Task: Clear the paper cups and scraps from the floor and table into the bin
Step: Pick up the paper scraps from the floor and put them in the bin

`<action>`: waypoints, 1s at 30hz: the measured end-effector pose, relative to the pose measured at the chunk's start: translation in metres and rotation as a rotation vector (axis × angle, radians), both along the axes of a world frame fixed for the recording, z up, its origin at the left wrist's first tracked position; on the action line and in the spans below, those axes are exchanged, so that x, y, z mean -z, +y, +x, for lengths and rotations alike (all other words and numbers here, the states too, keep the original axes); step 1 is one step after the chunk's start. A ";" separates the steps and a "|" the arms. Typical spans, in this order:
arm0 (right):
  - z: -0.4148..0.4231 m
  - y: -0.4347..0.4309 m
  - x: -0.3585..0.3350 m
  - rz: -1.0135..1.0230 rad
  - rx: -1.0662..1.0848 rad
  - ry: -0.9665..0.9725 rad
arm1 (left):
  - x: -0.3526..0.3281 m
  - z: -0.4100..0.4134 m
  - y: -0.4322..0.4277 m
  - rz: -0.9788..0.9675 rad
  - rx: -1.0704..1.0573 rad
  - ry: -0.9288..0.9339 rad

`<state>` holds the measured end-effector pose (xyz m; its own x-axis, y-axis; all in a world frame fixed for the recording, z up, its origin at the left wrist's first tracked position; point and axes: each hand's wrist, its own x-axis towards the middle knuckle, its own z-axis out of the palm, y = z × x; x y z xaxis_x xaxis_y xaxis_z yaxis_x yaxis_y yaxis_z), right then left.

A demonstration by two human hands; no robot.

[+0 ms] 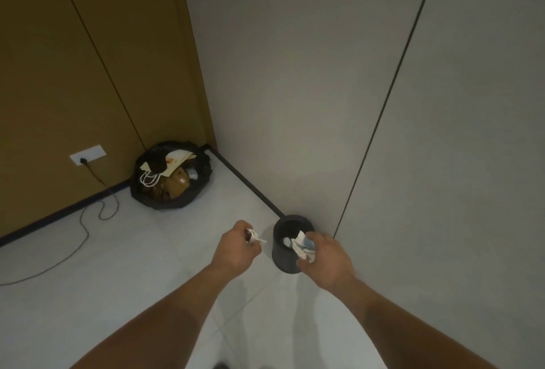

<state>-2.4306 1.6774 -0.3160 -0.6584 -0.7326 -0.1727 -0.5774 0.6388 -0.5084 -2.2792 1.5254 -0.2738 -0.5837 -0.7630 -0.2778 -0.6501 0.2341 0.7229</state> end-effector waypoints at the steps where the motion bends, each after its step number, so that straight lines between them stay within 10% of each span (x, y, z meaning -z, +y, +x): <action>1: -0.007 -0.013 0.003 0.010 0.007 -0.010 | 0.005 -0.010 -0.016 0.006 0.005 0.000; 19: -0.160 -0.161 0.058 0.129 0.261 -0.110 | 0.086 -0.240 -0.212 0.041 0.466 -0.186; 30: -0.275 -0.239 0.285 0.286 0.278 -0.335 | 0.315 -0.363 -0.262 0.076 0.601 -0.372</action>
<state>-2.7059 1.4383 -0.6008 -0.6959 -0.4303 -0.5749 -0.2011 0.8853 -0.4192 -2.6426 1.2631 -0.5888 -0.7536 -0.3089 -0.5802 -0.6310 0.5874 0.5068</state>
